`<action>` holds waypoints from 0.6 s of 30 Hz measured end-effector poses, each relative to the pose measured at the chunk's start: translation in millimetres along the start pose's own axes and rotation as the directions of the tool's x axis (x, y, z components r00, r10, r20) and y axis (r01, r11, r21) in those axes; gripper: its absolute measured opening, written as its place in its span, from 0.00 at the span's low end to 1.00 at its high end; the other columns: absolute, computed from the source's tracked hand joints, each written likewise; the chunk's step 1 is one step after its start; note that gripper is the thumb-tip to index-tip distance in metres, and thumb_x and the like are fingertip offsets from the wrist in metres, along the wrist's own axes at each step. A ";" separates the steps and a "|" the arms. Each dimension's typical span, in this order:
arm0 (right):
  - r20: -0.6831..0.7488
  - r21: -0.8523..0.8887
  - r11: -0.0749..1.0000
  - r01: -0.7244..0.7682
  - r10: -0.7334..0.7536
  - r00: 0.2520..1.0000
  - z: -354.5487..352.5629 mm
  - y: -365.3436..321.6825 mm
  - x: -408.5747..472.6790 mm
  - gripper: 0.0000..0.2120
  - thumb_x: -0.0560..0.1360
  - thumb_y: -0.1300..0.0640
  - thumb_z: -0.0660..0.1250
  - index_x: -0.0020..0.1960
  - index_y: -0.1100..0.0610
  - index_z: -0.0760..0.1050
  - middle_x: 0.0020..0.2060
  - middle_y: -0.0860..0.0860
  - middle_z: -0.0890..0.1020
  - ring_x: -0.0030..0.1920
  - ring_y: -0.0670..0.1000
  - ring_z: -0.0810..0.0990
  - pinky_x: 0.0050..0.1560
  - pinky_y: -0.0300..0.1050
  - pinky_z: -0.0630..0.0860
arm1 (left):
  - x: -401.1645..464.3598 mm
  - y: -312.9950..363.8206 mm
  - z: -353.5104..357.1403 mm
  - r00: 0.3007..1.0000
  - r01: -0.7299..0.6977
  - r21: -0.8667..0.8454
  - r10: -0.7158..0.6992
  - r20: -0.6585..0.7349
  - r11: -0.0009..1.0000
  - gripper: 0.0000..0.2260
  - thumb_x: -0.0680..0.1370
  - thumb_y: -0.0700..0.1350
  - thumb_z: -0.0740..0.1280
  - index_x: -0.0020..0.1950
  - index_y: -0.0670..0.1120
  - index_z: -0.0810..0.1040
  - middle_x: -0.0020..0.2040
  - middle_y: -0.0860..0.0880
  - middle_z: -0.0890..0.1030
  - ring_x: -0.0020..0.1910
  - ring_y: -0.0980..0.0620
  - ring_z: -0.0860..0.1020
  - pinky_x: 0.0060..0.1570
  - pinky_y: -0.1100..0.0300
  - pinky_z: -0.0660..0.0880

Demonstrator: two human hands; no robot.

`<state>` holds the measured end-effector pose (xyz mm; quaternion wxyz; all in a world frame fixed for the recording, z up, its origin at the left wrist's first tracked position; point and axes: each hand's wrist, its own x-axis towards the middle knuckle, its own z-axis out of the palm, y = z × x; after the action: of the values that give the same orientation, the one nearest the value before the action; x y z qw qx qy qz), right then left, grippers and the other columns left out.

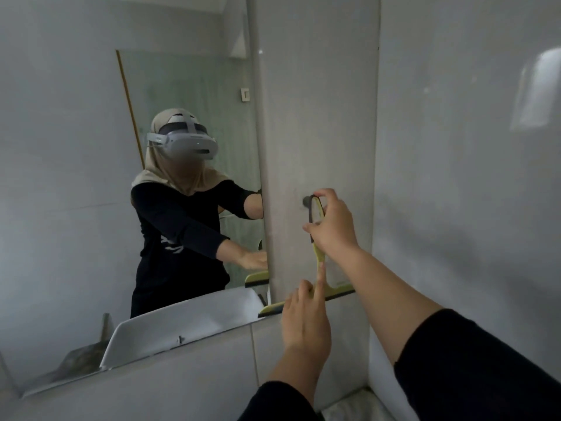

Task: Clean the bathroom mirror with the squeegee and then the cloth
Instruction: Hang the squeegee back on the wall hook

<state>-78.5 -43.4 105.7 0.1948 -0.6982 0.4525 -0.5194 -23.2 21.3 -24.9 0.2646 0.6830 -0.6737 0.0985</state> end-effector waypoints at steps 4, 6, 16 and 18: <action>-0.008 0.000 1.000 -0.001 0.001 1.000 11.2 17.2 13.7 0.26 0.68 0.64 0.75 0.62 0.51 0.70 0.44 0.51 0.69 0.44 0.51 0.72 0.45 0.44 0.71 | 15.1 -2.3 10.6 0.996 0.065 -0.022 -0.063 0.067 0.998 0.40 0.77 0.38 0.62 0.76 0.53 0.35 0.61 0.48 0.67 0.56 0.47 0.71 0.55 0.56 0.68; -0.011 -0.008 1.000 -0.004 0.004 1.000 15.7 25.4 16.5 0.26 0.68 0.63 0.75 0.62 0.52 0.71 0.45 0.51 0.70 0.44 0.50 0.71 0.43 0.42 0.68 | 18.1 -8.3 17.9 0.993 0.057 -0.016 -0.055 0.101 0.998 0.41 0.77 0.38 0.62 0.76 0.53 0.35 0.62 0.47 0.67 0.57 0.46 0.71 0.57 0.55 0.68; 0.045 -0.216 0.976 0.004 0.006 0.999 18.6 26.1 16.4 0.25 0.68 0.56 0.75 0.58 0.49 0.65 0.56 0.52 0.74 0.55 0.57 0.75 0.50 0.54 0.76 | 27.6 -22.1 25.3 0.982 0.034 -0.070 -0.021 0.186 0.997 0.43 0.75 0.37 0.63 0.76 0.53 0.35 0.65 0.45 0.66 0.61 0.45 0.68 0.62 0.53 0.68; 0.088 -0.255 0.967 -0.016 0.039 0.995 13.9 24.2 12.7 0.29 0.68 0.55 0.75 0.63 0.47 0.63 0.58 0.54 0.71 0.57 0.59 0.74 0.53 0.55 0.75 | 23.6 -22.6 19.1 0.984 0.030 -0.090 -0.014 0.180 0.996 0.42 0.75 0.37 0.63 0.76 0.54 0.36 0.69 0.46 0.62 0.65 0.45 0.66 0.63 0.53 0.68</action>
<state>-75.7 -69.3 89.3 0.1316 -0.7343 0.5156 -0.4216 -3.7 -9.7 -34.5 0.2351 0.6835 -0.6910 0.0026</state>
